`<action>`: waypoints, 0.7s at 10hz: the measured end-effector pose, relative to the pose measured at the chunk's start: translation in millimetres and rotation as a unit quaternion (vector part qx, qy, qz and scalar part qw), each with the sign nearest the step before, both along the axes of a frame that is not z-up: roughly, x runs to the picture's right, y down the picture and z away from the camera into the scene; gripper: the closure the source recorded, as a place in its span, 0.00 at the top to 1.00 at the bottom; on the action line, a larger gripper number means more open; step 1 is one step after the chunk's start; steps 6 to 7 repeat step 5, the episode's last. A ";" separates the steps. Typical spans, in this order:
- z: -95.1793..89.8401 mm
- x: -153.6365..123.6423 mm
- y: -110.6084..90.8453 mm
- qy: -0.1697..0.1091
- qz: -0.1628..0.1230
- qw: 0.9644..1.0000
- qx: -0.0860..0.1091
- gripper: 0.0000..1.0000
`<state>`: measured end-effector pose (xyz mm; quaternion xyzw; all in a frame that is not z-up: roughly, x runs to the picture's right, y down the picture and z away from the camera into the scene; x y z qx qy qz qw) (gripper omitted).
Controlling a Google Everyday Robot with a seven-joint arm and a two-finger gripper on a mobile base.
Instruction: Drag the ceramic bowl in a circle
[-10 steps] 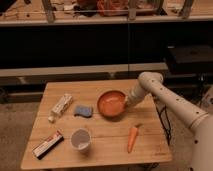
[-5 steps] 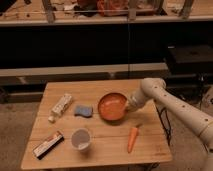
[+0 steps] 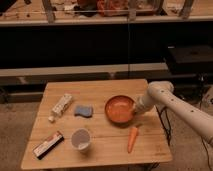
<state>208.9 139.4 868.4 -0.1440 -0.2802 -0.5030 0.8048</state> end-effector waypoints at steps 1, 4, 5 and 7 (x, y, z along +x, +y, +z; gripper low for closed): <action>-0.6 17.8 -1.3 0.011 0.012 1.000 0.001 0.00; 1.2 71.2 -14.4 0.067 0.077 0.995 0.003 0.00; 7.7 83.2 -23.0 0.091 0.101 0.991 0.001 0.00; 7.7 83.2 -23.0 0.091 0.101 0.991 0.001 0.00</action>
